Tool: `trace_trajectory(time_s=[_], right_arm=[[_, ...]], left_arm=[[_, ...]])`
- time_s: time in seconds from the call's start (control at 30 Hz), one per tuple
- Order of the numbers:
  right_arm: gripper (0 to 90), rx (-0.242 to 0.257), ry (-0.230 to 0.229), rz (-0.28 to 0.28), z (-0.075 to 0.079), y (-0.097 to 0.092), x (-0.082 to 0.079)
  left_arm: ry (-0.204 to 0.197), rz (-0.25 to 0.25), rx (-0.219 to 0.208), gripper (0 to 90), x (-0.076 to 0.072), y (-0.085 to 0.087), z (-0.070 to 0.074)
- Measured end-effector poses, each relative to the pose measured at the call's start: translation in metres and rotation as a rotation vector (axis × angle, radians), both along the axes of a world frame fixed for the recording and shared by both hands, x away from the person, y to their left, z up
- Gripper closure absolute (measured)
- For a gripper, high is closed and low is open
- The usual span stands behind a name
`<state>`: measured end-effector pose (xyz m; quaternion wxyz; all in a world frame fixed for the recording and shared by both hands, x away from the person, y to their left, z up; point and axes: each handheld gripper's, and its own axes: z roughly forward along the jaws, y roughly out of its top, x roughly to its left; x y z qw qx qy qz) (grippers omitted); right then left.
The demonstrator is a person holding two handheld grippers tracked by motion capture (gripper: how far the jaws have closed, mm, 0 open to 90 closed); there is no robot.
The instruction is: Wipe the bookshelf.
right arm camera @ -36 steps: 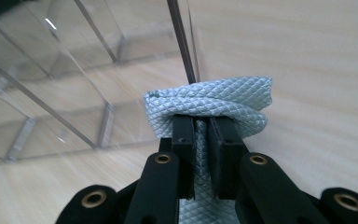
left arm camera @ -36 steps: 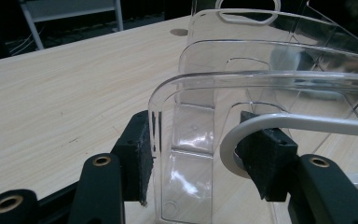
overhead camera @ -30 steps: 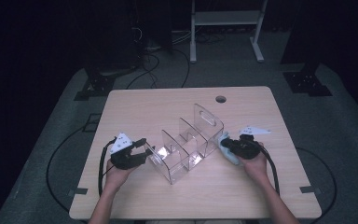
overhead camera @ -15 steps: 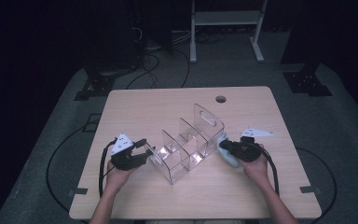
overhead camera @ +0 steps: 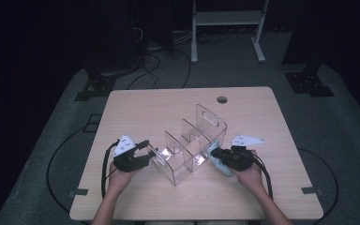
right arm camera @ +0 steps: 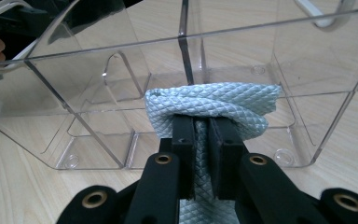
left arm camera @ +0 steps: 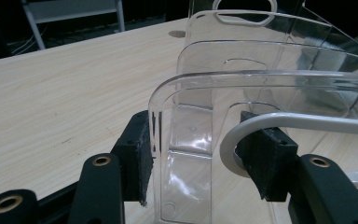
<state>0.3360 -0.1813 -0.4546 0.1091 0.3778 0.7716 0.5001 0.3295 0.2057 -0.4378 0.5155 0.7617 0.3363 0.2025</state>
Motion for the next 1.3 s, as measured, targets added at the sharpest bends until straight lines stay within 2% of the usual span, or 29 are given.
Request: trace_trajectory(time_s=[0.13, 0.2, 0.27, 0.37, 0.43, 0.5, 0.57, 0.63, 0.7, 0.8, 0.83, 0.9, 0.97, 1.07, 1.1, 1.17, 1.3], right_arm=[[81.7, 0.033, -0.031, -0.005, 0.013, -0.002, -0.003], [81.7, 0.031, -0.054, 0.0, 0.018, -0.002, -0.004], [81.7, 0.031, -0.052, 0.002, 0.014, -0.002, -0.003], [81.6, 0.007, -0.005, 0.0, -0.004, -0.001, 0.002], [81.6, -0.051, 0.053, -0.006, -0.024, 0.003, 0.008], [81.6, -0.075, 0.097, 0.002, -0.038, 0.005, 0.013], [81.7, -0.075, 0.071, 0.002, -0.031, 0.007, 0.011], [81.7, -0.049, 0.045, 0.0, -0.021, 0.005, 0.008], [81.6, -0.029, 0.039, -0.004, -0.017, 0.003, 0.008], [81.6, -0.053, 0.066, -0.004, -0.03, 0.005, 0.012], [81.6, -0.08, 0.08, -0.007, -0.038, 0.007, 0.014], [81.6, -0.076, 0.097, -0.007, -0.043, 0.007, 0.016], [81.6, -0.079, 0.076, -0.011, -0.036, 0.007, 0.013], [81.6, -0.033, 0.032, -0.015, -0.021, 0.005, 0.008], [81.6, -0.019, 0.03, -0.018, -0.018, 0.004, 0.008], [81.6, -0.001, 0.042, -0.017, -0.021, 0.003, 0.009], [81.6, -0.038, 0.095, -0.015, -0.038, 0.006, 0.013]], left_arm=[[-0.002, 0.001, -0.001, 46.4, 0.0, -0.001, 0.0], [-0.002, 0.001, 0.0, 46.4, 0.0, -0.001, 0.0], [-0.004, 0.003, -0.003, 46.4, -0.001, -0.001, 0.0], [-0.004, 0.005, -0.003, 46.3, -0.001, -0.001, 0.0], [-0.003, 0.006, -0.002, 46.3, -0.002, -0.001, 0.0], [-0.002, 0.004, 0.001, 46.2, -0.002, -0.001, 0.0], [-0.004, 0.0, -0.004, 46.2, -0.002, 0.0, 0.0], [-0.003, 0.0, -0.007, 46.3, -0.002, 0.0, -0.001], [-0.003, -0.001, -0.007, 46.2, -0.002, 0.0, -0.001], [-0.004, 0.002, -0.006, 46.2, -0.002, 0.0, -0.001], [-0.004, 0.003, -0.006, 46.2, -0.003, 0.0, -0.001], [-0.004, 0.004, -0.007, 46.2, -0.003, 0.0, -0.001], [-0.006, 0.005, -0.012, 46.2, -0.003, 0.0, -0.001], [-0.004, 0.003, -0.014, 46.3, -0.002, 0.001, -0.001], [-0.004, 0.005, -0.017, 46.3, -0.002, 0.001, -0.001], [-0.005, 0.005, -0.016, 46.2, -0.002, 0.0, -0.002], [-0.009, 0.01, -0.015, 46.3, -0.003, 0.0, -0.002]])
